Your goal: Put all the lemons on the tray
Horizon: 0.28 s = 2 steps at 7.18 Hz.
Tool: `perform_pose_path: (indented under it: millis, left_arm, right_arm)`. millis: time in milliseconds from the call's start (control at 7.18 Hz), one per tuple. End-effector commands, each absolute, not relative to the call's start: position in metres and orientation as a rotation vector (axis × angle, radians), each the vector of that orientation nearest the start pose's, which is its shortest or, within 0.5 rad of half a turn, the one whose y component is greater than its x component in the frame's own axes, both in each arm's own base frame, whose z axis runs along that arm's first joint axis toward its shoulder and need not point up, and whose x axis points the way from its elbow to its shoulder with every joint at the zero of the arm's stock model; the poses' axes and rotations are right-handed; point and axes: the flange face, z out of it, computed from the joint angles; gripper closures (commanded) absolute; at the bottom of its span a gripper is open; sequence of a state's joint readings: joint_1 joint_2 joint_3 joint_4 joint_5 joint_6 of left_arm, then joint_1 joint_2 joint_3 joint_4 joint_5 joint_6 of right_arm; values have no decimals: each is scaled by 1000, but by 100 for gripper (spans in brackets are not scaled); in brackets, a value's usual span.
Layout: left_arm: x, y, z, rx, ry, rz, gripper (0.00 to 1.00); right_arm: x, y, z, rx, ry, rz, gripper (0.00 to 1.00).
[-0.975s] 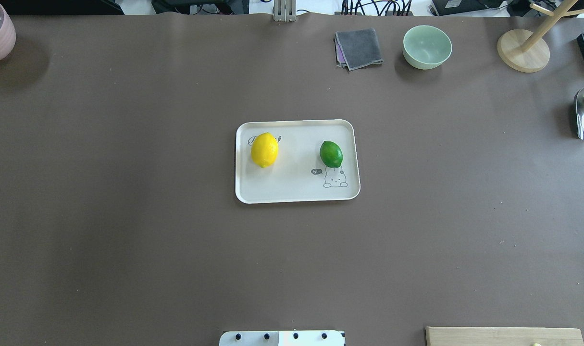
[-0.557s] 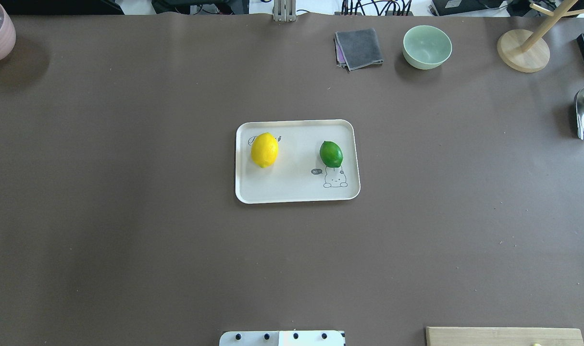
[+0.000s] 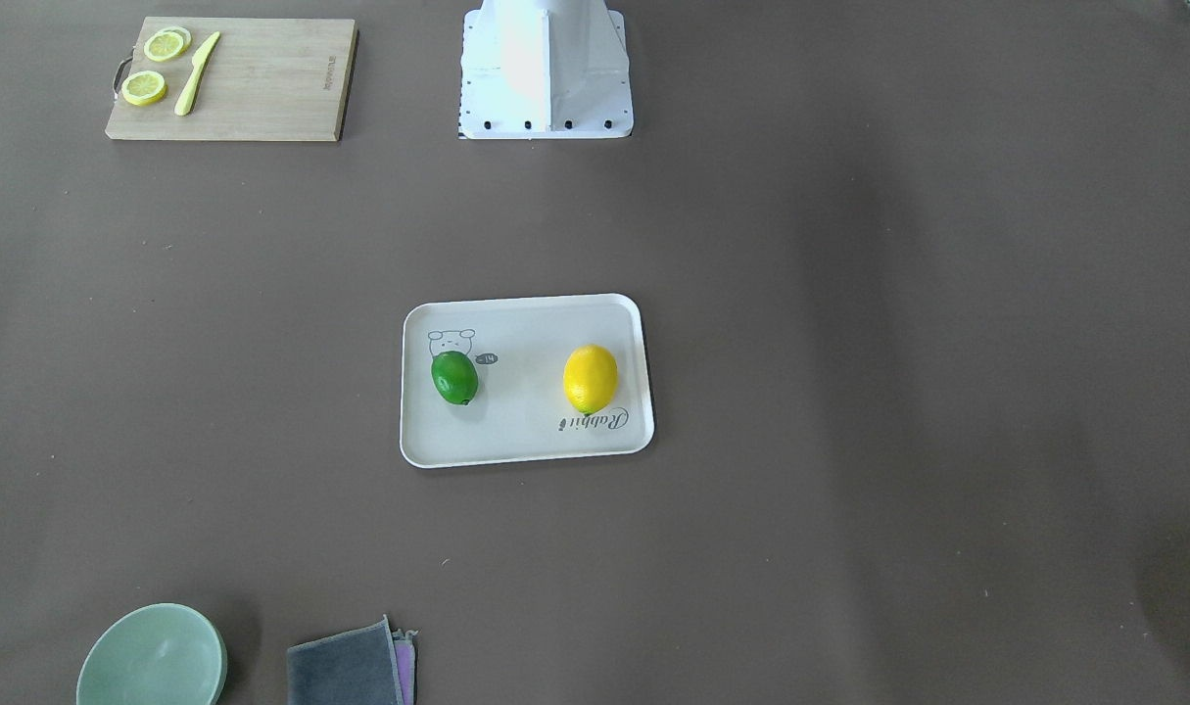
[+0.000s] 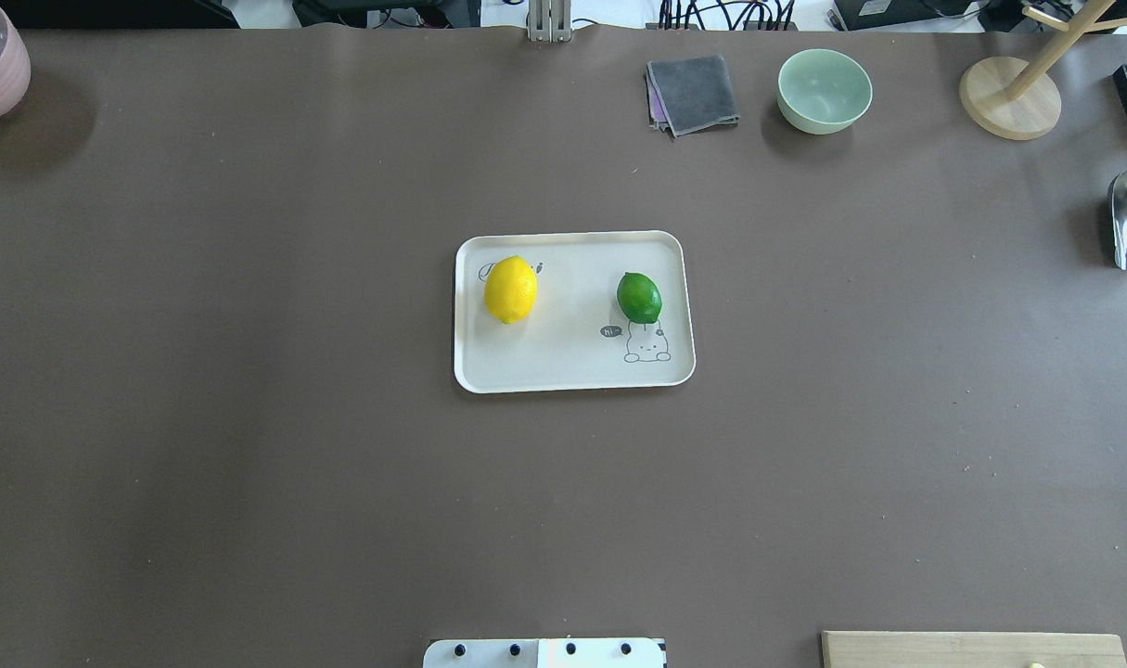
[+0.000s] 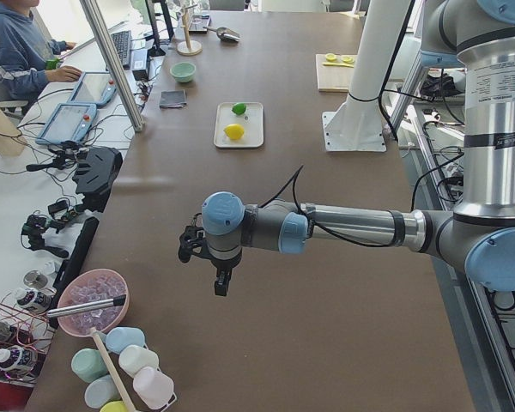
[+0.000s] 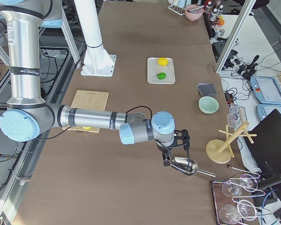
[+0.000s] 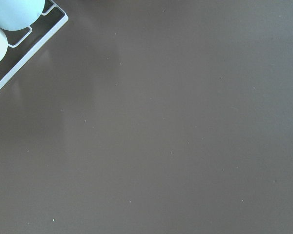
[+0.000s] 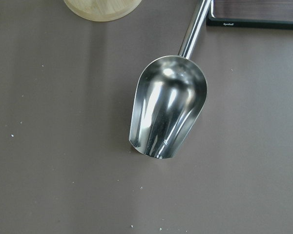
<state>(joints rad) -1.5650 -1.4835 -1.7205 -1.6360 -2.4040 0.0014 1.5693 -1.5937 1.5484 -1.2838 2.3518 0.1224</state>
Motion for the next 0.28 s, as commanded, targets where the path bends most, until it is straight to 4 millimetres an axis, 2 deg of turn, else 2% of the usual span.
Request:
perform_pose_path:
  millis: [0, 139]
  left_arm:
    - [-58, -460, 616, 121, 829, 59, 2]
    - [-58, -461, 615, 124, 830, 61, 2]
  right_arm:
    - [62, -497, 648, 184, -794, 17, 0]
    - [62, -497, 649, 180, -794, 18, 0]
